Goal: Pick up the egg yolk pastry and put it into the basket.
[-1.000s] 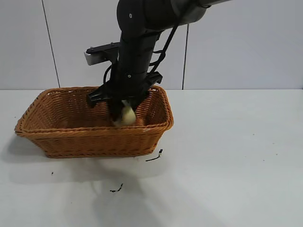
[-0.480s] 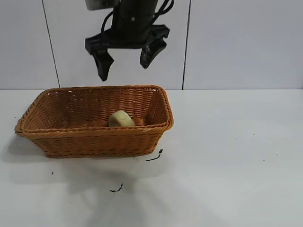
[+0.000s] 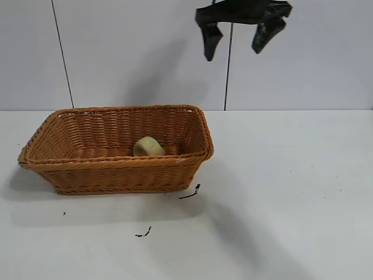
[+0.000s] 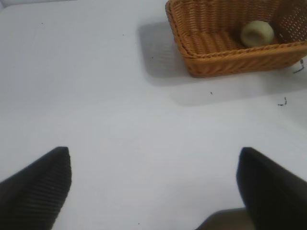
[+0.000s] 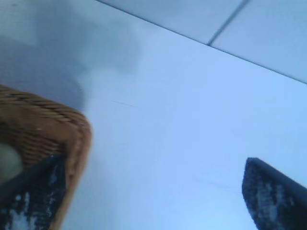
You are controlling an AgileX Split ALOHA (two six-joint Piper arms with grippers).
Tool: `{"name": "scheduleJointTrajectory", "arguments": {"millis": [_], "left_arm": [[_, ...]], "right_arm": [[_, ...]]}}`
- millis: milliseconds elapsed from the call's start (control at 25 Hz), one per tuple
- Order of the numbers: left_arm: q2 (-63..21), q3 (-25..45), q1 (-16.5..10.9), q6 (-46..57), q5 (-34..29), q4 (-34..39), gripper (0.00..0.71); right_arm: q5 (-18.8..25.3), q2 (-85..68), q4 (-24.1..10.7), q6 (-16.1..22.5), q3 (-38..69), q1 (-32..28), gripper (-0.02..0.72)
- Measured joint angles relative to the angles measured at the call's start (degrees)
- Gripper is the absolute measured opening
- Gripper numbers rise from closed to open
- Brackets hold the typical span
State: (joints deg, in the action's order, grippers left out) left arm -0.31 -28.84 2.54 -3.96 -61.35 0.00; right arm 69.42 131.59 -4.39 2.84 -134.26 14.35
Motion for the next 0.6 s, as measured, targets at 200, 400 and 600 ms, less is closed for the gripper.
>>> {"name": "scheduleJointTrajectory", "arguments": {"millis": [200, 400, 600], "left_arm": [[0.0, 0.0, 0.0, 0.0, 0.0, 0.0, 0.696], [0.0, 0.0, 0.0, 0.0, 0.0, 0.0, 0.696], [0.0, 0.0, 0.0, 0.0, 0.0, 0.0, 0.696]], "right_arm": [[0.1, -0.5, 0.4, 0.0, -0.1, -6.5, 0.693], [0.1, -1.7, 0.7, 0.0, 0.0, -8.2, 0.693], [0.1, -5.7, 0.1, 0.0, 3.3, -8.1, 0.693]]}}
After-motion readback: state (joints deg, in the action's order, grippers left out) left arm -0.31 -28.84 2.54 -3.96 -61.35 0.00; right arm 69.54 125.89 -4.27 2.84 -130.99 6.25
